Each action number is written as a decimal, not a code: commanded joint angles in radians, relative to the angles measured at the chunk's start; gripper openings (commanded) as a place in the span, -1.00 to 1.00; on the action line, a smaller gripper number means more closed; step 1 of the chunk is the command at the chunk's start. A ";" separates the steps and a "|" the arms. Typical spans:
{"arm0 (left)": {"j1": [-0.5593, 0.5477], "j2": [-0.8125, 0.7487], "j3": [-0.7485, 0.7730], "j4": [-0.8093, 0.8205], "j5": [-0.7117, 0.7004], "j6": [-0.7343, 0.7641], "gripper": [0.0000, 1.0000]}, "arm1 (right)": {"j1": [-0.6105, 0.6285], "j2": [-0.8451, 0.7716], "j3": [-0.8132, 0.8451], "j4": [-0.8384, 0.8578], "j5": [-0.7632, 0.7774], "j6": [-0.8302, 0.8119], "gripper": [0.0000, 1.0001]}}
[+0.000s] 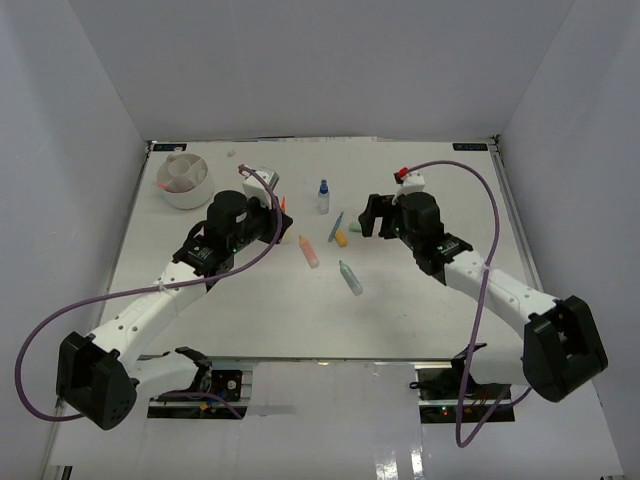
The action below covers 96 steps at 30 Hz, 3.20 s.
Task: Sort the stationery into containers
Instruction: Close the pen cap on the pen.
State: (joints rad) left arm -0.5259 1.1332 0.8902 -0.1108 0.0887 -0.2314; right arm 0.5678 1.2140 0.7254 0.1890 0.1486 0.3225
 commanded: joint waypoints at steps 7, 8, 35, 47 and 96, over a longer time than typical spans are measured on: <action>0.012 -0.070 -0.095 -0.086 0.180 0.173 -1.00 | -0.043 0.414 0.460 -0.394 0.175 -0.008 0.47; 0.013 -0.079 -0.100 -0.078 0.177 0.175 -1.00 | -0.046 0.444 0.489 -0.414 0.178 0.007 0.43; 0.012 -0.116 -0.116 -0.072 0.111 0.172 -1.00 | -0.060 0.840 0.744 -0.526 0.223 0.098 -0.31; 0.013 -0.113 -0.116 -0.072 0.125 0.173 -1.00 | -0.063 0.849 0.726 -0.525 0.232 0.093 -0.55; 0.012 -0.222 -0.234 0.333 0.605 0.093 -1.00 | 0.198 0.081 0.089 0.885 -0.584 0.148 -0.85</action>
State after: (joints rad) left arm -0.5179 0.9287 0.6621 0.1967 0.6987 -0.1322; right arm 0.7544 1.2850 0.8185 0.9543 -0.4110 0.4423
